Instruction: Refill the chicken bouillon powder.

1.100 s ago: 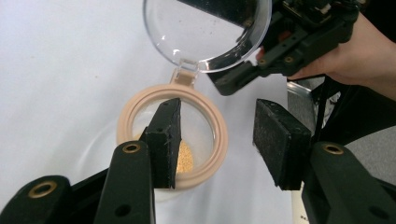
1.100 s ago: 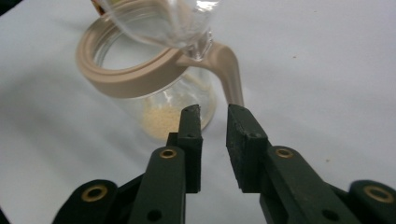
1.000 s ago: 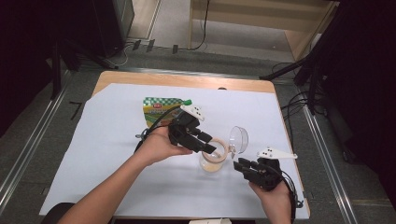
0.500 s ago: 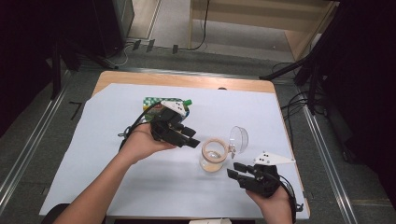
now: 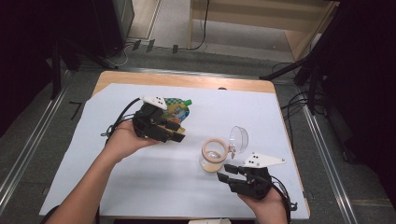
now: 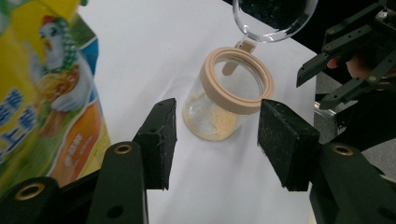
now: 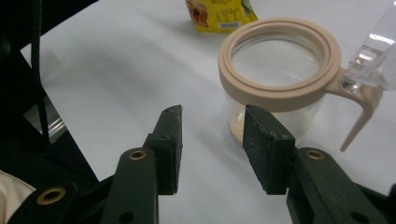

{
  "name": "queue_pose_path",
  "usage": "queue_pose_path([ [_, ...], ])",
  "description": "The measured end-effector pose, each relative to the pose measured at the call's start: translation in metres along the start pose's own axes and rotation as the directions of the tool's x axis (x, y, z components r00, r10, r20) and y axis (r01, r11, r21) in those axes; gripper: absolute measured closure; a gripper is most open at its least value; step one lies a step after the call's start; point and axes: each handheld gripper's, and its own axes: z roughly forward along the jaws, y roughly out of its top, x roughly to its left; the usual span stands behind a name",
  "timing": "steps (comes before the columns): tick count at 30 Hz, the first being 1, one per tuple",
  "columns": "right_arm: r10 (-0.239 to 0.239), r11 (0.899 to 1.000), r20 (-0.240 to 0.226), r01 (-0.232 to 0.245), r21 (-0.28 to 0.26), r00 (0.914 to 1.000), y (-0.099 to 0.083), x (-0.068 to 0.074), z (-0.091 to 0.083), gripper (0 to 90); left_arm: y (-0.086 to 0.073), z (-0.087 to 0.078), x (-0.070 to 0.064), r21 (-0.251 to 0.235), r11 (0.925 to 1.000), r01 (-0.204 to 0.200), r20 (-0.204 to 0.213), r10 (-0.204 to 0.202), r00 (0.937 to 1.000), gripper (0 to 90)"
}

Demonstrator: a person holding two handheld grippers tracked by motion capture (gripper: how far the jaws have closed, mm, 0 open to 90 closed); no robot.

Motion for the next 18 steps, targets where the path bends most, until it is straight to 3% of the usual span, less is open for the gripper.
queue_pose_path([
  [18,-0.055,0.998,-0.067,0.057,0.021,0.9962,0.011,0.023,0.02,55.7,-0.021,-0.049,0.02,-0.042,0.9977,0.052,-0.089,-0.056,0.9945,47.9],
])
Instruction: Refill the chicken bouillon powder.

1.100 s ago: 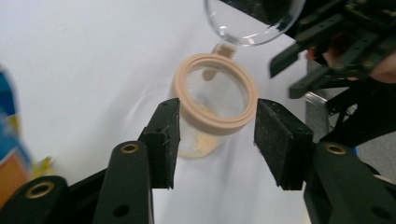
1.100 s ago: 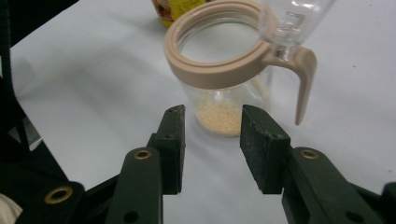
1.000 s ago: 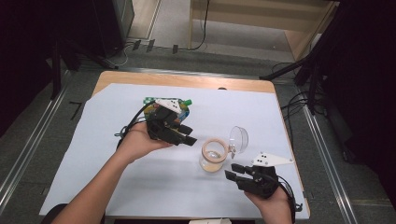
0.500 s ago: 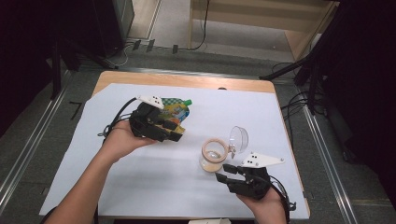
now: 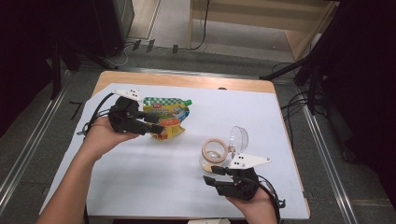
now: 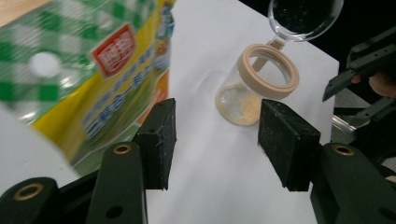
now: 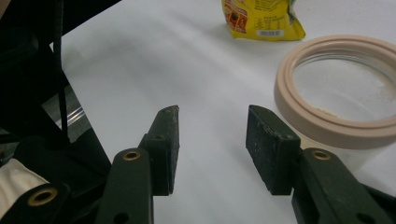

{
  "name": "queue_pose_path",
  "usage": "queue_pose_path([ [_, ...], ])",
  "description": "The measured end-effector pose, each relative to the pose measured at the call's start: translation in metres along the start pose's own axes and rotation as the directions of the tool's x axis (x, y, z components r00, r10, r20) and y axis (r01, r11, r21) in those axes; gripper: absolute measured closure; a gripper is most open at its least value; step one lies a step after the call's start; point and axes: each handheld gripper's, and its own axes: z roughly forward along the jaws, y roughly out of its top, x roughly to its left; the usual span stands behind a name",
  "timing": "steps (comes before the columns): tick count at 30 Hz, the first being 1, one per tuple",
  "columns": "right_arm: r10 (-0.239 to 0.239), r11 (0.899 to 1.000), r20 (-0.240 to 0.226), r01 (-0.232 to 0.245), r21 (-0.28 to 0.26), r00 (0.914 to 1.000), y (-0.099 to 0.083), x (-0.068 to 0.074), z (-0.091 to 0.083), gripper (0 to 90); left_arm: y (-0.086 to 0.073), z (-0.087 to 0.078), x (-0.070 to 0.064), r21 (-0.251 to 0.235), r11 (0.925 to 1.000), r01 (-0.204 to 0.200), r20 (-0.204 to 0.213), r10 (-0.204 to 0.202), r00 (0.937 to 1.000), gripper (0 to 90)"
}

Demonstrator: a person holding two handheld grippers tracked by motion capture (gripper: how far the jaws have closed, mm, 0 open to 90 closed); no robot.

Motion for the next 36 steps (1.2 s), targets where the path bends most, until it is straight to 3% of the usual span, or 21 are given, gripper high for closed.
queue_pose_path([
  [11,-0.05,0.998,-0.038,0.051,0.022,0.9981,0.001,0.007,0.018,52.6,-0.017,-0.019,0.02,-0.021,0.9987,0.047,-0.044,-0.048,0.9979,49.7],
  [17,-0.061,0.998,-0.048,0.063,0.025,0.9969,0.003,0.01,0.022,52.7,-0.024,-0.023,0.031,-0.001,0.9978,0.067,-0.08,-0.067,0.9945,51.6],
  [23,-0.069,0.997,-0.058,0.07,0.022,0.9959,0.006,0.012,0.03,52.6,-0.02,-0.011,0.039,-0.01,0.9978,0.066,-0.099,-0.066,0.9929,51.4],
  [28,-0.083,0.996,-0.072,0.085,0.021,0.9939,0.011,0.014,0.041,52.8,-0.014,0.004,0.04,-0.009,0.9977,0.068,-0.088,-0.068,0.9938,52.6],
  [32,-0.093,0.995,-0.072,0.094,0.023,0.9931,0.018,0.016,0.051,52.7,-0.008,0.011,0.042,0.001,0.9988,0.048,-0.095,-0.048,0.9944,55.1],
  [36,-0.094,0.995,-0.08,0.095,0.013,0.9924,0.025,0.016,0.059,52.4,-0.006,0.017,0.045,0.001,0.9983,0.058,-0.071,-0.058,0.9958,60.4],
])
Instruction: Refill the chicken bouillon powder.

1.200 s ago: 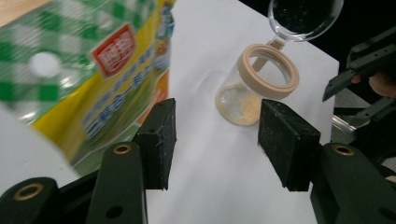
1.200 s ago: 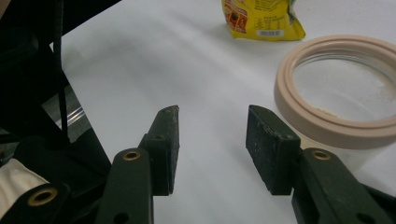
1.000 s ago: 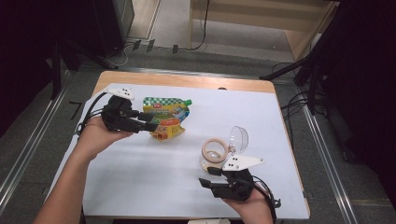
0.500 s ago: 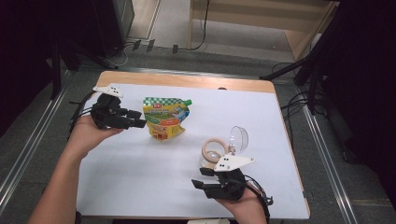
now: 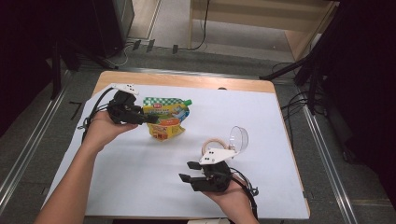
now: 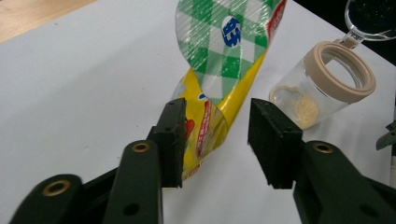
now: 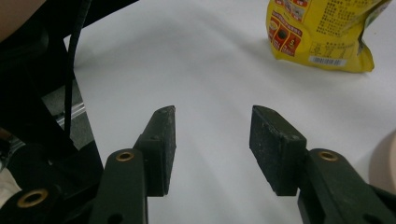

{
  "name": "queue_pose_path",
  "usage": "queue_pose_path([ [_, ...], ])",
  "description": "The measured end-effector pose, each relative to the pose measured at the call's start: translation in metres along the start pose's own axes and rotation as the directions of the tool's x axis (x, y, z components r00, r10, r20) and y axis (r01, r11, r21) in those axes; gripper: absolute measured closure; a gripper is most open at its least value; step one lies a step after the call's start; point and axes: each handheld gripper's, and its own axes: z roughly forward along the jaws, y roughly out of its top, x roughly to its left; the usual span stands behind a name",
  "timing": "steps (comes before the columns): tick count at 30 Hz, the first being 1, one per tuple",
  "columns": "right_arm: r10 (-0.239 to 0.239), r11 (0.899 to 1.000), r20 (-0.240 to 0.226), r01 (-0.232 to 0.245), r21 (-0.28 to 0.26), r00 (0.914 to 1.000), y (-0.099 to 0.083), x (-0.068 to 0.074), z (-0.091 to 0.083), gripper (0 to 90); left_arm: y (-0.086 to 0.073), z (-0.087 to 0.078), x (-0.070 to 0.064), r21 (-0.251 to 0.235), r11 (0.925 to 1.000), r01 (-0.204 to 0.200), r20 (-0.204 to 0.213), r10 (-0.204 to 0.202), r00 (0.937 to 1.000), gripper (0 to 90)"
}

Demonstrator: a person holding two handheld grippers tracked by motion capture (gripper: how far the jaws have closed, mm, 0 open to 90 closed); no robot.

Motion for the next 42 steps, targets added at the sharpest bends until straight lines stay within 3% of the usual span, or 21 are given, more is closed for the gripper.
queue_pose_path([
  [6,-0.001,1.0,-0.004,0.001,-0.004,1.0,0.012,-0.004,0.016,52.3,0.004,0.007,0.002,-0.005,1.0,0.001,0.038,-0.001,0.9993,68.3],
  [10,-0.005,1.0,-0.001,0.004,-0.028,1.0,0.015,-0.004,0.026,52.3,0.003,0.009,0.0,-0.013,0.9999,-0.007,0.035,0.007,0.9994,76.2],
  [18,0.007,1.0,-0.002,-0.007,-0.022,1.0,0.006,-0.002,0.039,52.8,0.002,0.015,-0.006,-0.038,0.999,-0.021,0.015,0.022,0.9996,89.5],
  [26,0.001,1.0,0.01,0.0,-0.023,1.0,-0.001,-0.002,0.042,52.7,0.006,0.01,-0.011,-0.049,0.9988,-0.006,-0.016,0.006,0.9999,90.0],
  [35,0.003,1.0,0.029,-0.002,-0.025,0.9996,-0.007,-0.003,0.047,50.5,0.012,-0.008,-0.021,-0.043,0.999,0.01,0.044,-0.008,0.999,90.0],
  [42,0.001,1.0,0.027,0.0,-0.028,0.9996,-0.009,-0.002,0.053,51.9,0.018,-0.028,-0.039,-0.067,0.9977,-0.011,0.098,0.018,0.995,90.0],
])
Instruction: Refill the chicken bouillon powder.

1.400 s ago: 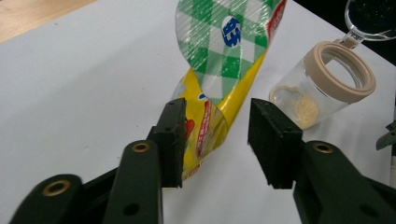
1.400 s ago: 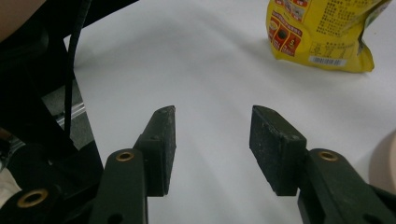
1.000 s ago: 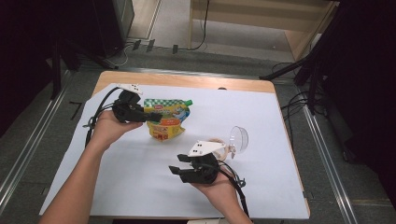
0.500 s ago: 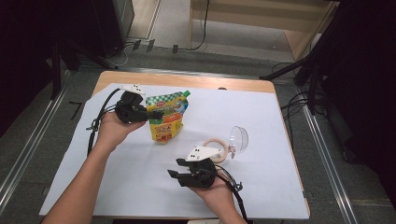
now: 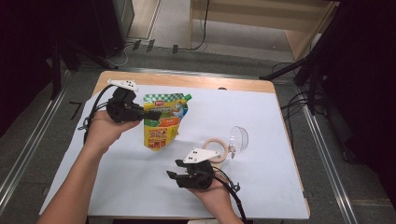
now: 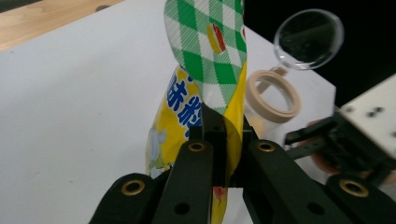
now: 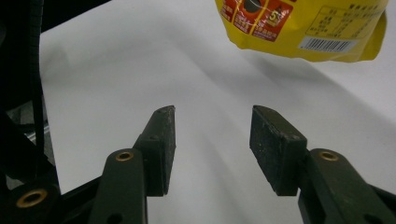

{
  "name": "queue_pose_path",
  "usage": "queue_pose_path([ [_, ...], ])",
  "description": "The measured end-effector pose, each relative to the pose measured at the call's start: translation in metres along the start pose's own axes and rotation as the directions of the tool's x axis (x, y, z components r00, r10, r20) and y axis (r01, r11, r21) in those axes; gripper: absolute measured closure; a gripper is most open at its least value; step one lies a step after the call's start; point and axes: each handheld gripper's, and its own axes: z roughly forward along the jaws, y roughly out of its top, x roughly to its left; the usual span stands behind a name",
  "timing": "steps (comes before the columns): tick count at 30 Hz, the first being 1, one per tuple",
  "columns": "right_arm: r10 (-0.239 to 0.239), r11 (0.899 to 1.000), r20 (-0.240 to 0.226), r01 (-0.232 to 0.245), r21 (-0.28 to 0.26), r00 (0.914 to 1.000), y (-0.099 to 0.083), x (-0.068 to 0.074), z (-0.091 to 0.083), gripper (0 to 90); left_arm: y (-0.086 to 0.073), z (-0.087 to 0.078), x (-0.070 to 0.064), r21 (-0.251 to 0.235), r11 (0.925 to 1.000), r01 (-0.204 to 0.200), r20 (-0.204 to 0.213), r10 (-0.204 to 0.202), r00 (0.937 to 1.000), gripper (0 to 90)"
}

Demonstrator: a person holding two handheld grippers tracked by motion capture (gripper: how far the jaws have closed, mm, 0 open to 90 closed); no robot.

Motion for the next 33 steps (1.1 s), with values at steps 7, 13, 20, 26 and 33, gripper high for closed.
queue_pose_path([
  [7,0.04,0.999,0.045,-0.04,-0.01,0.9982,-0.002,-0.007,0.003,48.7,0.006,-0.012,-0.022,-0.004,0.9997,-0.023,0.053,0.023,0.9983,90.0],
  [13,0.054,0.998,0.068,-0.053,-0.023,0.9962,-0.002,-0.008,0.005,49.9,0.012,-0.021,-0.041,-0.014,0.9987,-0.049,0.087,0.05,0.995,90.0],
  [20,0.044,0.998,0.143,-0.037,-0.054,0.9888,-0.003,-0.009,0.004,65.5,0.015,-0.025,-0.059,-0.006,0.9973,-0.073,0.142,0.073,0.9872,90.0],
  [26,0.056,0.996,0.168,-0.043,-0.081,0.9842,-0.005,-0.01,0.003,75.8,0.019,-0.023,-0.071,0.0,0.9964,-0.085,0.192,0.083,0.9778,90.0],
  [33,0.037,0.99,0.215,-0.006,-0.142,0.9759,-0.008,-0.008,0.0,78.0,0.018,-0.016,-0.075,0.025,0.9979,-0.06,0.235,0.052,0.9706,90.0],
])
